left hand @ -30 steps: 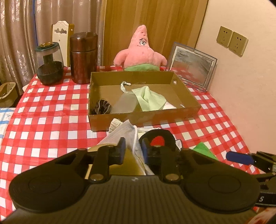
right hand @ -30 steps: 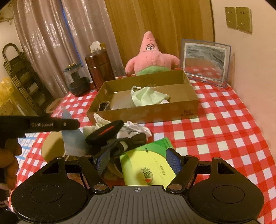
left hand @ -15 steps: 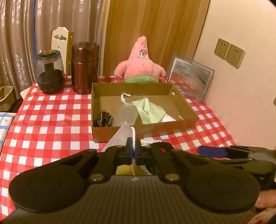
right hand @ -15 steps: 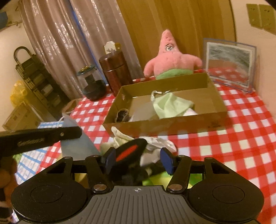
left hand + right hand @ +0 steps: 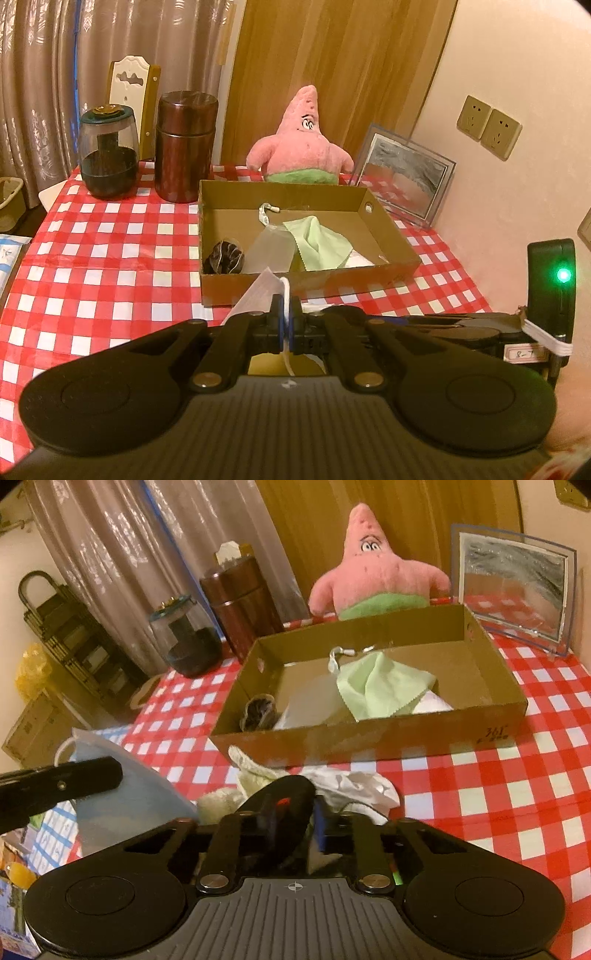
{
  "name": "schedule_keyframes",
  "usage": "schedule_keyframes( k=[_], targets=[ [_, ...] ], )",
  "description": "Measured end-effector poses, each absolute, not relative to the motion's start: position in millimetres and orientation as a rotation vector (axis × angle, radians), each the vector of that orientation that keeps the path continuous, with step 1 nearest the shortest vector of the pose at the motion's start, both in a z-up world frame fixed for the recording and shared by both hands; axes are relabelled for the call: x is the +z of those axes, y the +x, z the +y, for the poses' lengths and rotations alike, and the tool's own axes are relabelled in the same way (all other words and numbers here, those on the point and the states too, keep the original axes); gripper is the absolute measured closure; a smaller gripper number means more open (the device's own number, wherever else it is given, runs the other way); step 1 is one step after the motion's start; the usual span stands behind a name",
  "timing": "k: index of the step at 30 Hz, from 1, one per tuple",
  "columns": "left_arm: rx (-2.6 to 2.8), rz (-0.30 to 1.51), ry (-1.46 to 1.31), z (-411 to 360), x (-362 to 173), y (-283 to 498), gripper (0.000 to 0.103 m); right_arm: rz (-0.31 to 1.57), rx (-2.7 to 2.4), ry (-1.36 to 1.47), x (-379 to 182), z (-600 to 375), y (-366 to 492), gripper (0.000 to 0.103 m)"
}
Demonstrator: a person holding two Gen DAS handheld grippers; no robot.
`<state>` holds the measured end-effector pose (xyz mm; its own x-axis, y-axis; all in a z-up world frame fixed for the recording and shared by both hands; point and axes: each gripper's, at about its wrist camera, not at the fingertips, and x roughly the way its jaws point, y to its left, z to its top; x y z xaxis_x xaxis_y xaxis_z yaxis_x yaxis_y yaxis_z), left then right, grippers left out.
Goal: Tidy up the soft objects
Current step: 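Carry the face mask and black disc with both tools up over the tray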
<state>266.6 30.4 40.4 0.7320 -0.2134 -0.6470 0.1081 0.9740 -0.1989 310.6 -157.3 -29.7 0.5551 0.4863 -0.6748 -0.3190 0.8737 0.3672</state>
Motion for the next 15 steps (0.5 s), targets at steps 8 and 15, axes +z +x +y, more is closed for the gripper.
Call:
schedule_keyframes(
  k=[8,15],
  targets=[
    [-0.195,0.702,-0.182,37.0,55.5,261.4,0.102,0.757,0.473,0.252,6.9,-168.3,293.9,0.094],
    [-0.202,0.656,-0.176,37.1,83.6,253.7,0.102,0.698,0.455,0.251,38.2,-182.0,278.9,0.094]
  ],
)
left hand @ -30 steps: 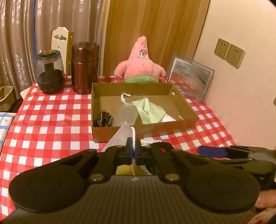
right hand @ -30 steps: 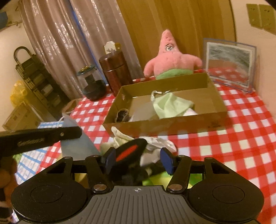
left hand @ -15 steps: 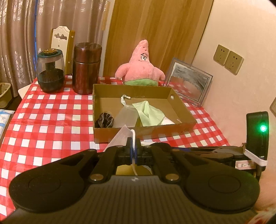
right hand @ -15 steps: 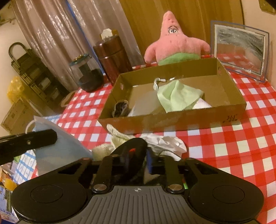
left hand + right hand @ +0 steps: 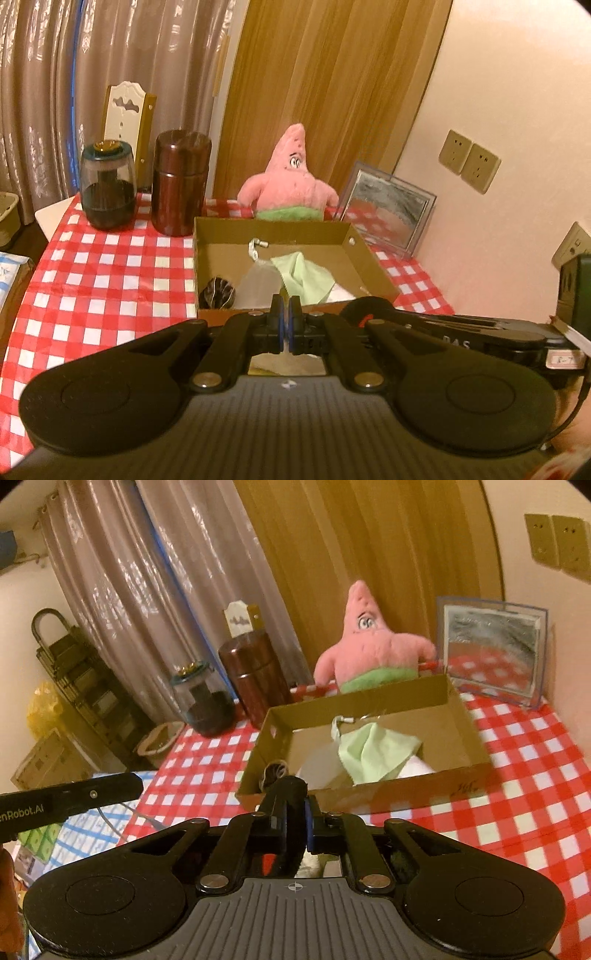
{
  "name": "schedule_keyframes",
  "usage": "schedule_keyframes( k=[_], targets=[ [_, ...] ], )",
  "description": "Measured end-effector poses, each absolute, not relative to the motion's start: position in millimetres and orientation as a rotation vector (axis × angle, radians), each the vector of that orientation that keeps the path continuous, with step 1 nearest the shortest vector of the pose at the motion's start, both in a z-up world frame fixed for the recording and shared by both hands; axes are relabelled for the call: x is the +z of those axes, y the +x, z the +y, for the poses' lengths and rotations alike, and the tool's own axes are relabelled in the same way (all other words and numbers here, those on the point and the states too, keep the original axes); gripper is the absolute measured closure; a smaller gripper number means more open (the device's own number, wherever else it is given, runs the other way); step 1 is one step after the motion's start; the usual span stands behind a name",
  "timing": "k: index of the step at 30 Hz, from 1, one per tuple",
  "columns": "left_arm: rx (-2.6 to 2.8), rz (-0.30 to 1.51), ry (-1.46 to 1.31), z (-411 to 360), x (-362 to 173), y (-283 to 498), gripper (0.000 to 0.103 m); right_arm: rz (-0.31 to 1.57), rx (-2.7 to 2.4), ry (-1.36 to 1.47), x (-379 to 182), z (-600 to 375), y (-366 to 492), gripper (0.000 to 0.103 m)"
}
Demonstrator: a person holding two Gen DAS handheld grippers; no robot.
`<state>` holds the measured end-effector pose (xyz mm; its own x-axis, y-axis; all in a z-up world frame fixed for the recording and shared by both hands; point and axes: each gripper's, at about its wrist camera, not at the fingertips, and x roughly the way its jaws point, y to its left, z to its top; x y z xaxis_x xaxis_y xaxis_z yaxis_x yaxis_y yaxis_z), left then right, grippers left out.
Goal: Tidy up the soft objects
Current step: 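Carry the face mask and black disc with both tools up over the tray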
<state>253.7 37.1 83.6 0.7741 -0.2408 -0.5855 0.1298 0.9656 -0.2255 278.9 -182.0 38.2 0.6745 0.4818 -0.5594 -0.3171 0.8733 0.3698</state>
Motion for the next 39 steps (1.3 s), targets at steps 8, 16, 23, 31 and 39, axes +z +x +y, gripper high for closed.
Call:
schedule_keyframes(
  k=[8,16,23,31,39],
  targets=[
    [-0.204,0.658,-0.138,35.5,92.6,244.7,0.098,0.705,0.43,0.244,39.3,-196.5,266.7,0.094],
    [-0.237,0.685,-0.076,57.4,80.1,237.8,0.056,0.744,0.434,0.239,21.4,-195.0,263.2,0.094],
    [-0.384,0.698,0.191,52.3,63.1,250.3,0.045,0.752,0.44,0.222,16.9,-188.2,265.0,0.094],
    [-0.627,0.678,0.4,41.0,40.6,278.3,0.045,0.768,0.439,0.193,11.4,-181.6,269.6,0.094],
    [-0.782,0.724,0.432,34.0,24.5,300.2,0.089,0.777,0.43,0.181,7.8,-179.7,272.6,0.094]
  ],
)
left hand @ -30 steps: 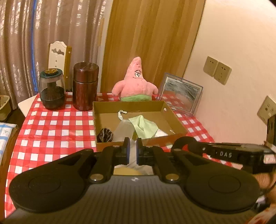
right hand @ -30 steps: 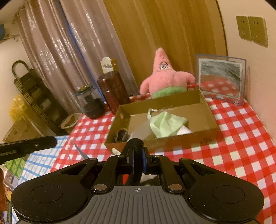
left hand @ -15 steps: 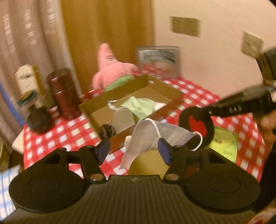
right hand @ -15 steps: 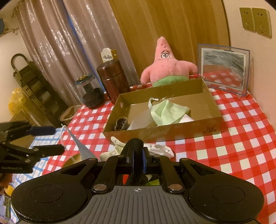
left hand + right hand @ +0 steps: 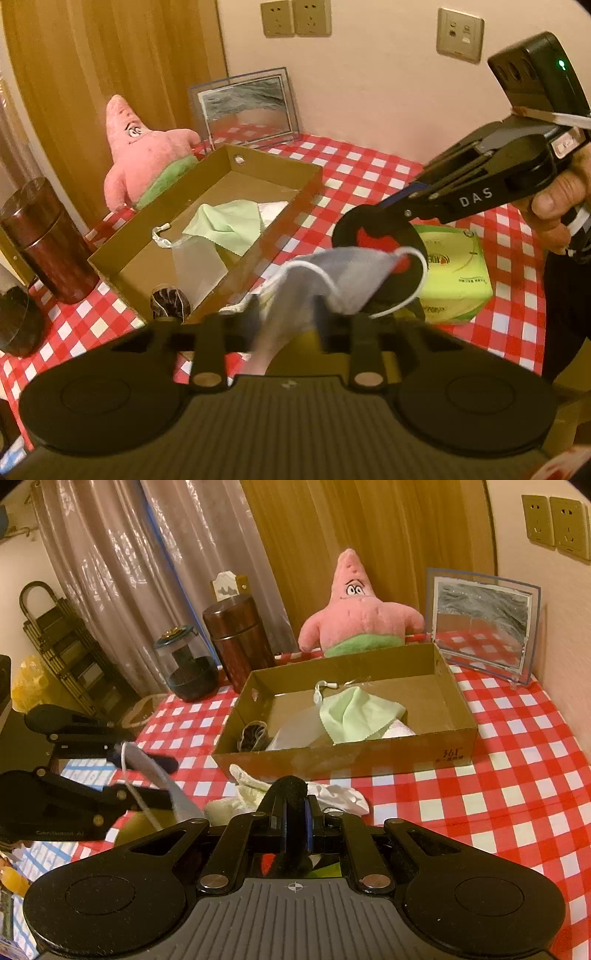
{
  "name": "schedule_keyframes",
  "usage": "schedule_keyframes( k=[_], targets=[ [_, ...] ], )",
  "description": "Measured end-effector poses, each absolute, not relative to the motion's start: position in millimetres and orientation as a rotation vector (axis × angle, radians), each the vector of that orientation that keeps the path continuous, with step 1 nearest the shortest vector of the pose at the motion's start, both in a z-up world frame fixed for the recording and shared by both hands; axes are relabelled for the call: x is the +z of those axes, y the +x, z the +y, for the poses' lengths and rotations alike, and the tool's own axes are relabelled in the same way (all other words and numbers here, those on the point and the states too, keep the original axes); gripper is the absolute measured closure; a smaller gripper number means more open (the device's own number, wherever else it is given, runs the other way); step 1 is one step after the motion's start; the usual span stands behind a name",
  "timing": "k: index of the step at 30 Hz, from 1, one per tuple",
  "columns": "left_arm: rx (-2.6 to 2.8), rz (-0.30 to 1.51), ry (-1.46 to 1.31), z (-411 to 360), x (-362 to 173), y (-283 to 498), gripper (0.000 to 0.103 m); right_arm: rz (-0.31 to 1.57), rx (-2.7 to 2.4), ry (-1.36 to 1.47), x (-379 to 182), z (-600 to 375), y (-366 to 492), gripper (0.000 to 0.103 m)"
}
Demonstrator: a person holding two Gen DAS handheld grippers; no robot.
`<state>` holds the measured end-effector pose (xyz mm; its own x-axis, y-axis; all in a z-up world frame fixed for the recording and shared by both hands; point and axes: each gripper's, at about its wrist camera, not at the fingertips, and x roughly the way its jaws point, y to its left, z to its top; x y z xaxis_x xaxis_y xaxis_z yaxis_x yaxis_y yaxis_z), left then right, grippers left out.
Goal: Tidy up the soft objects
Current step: 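Carry the face mask and black disc with both tools up over the tray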
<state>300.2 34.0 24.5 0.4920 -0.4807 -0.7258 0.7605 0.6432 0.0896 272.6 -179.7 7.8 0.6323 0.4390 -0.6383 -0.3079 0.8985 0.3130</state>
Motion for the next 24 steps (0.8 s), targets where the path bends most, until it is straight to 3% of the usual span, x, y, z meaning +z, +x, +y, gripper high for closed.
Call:
schedule_keyframes(
  k=[1,4,24],
  targets=[
    [-0.785,0.725,0.44,32.6,24.5,300.0,0.096,0.777,0.428,0.182,7.7,-179.5,272.8,0.094],
    [-0.78,0.737,0.459,27.6,27.2,297.1,0.103,0.775,0.427,0.184,8.7,-178.9,272.2,0.093],
    [-0.606,0.66,0.277,17.3,144.3,296.7,0.103,0.641,0.426,0.195,77.8,-198.9,262.6,0.094]
  ],
)
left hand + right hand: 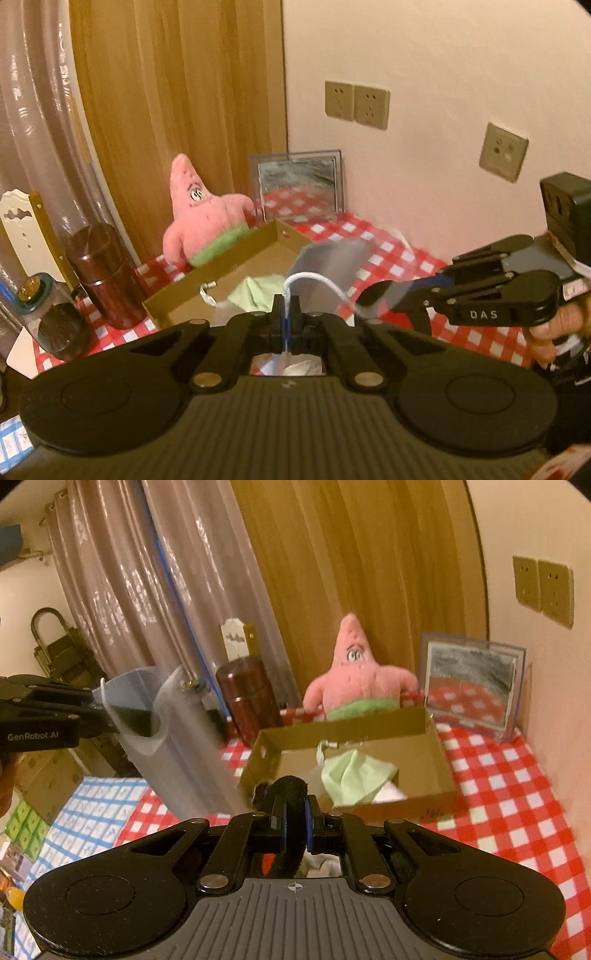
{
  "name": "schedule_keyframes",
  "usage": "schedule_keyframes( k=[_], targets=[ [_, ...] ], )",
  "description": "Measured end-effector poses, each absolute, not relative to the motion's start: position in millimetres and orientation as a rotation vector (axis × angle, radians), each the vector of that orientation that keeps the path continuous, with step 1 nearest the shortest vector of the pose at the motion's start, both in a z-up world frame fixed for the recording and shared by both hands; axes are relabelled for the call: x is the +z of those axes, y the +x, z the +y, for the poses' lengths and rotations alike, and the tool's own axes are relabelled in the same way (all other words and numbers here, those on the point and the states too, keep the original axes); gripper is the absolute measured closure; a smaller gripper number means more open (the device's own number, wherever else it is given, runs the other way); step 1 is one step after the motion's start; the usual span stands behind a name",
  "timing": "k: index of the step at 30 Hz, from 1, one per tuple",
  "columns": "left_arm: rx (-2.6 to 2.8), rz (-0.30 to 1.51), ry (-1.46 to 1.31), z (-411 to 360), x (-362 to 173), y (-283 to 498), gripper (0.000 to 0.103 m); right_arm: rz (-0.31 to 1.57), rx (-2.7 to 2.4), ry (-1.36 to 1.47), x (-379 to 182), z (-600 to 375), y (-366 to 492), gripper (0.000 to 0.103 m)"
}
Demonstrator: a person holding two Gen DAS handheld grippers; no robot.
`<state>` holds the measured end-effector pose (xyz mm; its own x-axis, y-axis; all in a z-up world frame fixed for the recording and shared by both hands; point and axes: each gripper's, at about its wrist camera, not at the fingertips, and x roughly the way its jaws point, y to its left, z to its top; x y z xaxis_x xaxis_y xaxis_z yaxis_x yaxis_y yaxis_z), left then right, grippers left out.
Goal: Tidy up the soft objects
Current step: 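Carry the face mask and black disc with both tools up over the tray, then open the left tool to drop the white face mask into the tray, then open the right tool to drop the black disc into the tray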
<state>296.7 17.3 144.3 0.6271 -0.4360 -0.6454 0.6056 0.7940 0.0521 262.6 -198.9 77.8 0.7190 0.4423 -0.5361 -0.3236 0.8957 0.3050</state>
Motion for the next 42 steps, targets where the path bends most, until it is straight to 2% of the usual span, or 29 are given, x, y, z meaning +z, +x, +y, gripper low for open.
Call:
schedule_keyframes(
  k=[9,22,24,25,26,27,28,33,42],
  targets=[
    [-0.513,0.647,0.23,9.6,158.8,336.5,0.103,0.599,0.37,0.171,83.3,-221.7,304.0,0.094],
    [-0.345,0.658,0.321,-3.9,114.7,426.2,0.103,0.591,0.316,0.144,51.7,-231.9,398.0,0.094],
    [-0.316,0.662,0.355,-7.5,101.3,436.5,0.098,0.604,0.315,0.145,43.5,-229.5,409.1,0.094],
    [-0.3,0.669,0.36,-8.7,93.4,442.0,0.09,0.613,0.315,0.146,39.9,-228.5,413.7,0.094],
    [-0.278,0.68,0.366,-10.5,84.1,448.1,0.074,0.624,0.314,0.148,35.8,-227.5,417.4,0.094],
    [-0.274,0.696,0.367,-12.4,74.7,452.7,0.068,0.634,0.313,0.15,32.0,-227.1,420.9,0.094],
    [-0.271,0.717,0.365,-13.4,65.1,457.8,0.066,0.64,0.314,0.152,28.6,-227.4,423.5,0.094],
    [-0.303,0.777,0.304,-9.6,39.2,465.5,0.066,0.664,0.307,0.154,14.3,-232.6,431.4,0.094],
    [-0.31,0.79,0.258,7.7,36.8,455.5,0.065,0.688,0.309,0.191,1.2,-238.5,445.6,0.093]
  ],
)
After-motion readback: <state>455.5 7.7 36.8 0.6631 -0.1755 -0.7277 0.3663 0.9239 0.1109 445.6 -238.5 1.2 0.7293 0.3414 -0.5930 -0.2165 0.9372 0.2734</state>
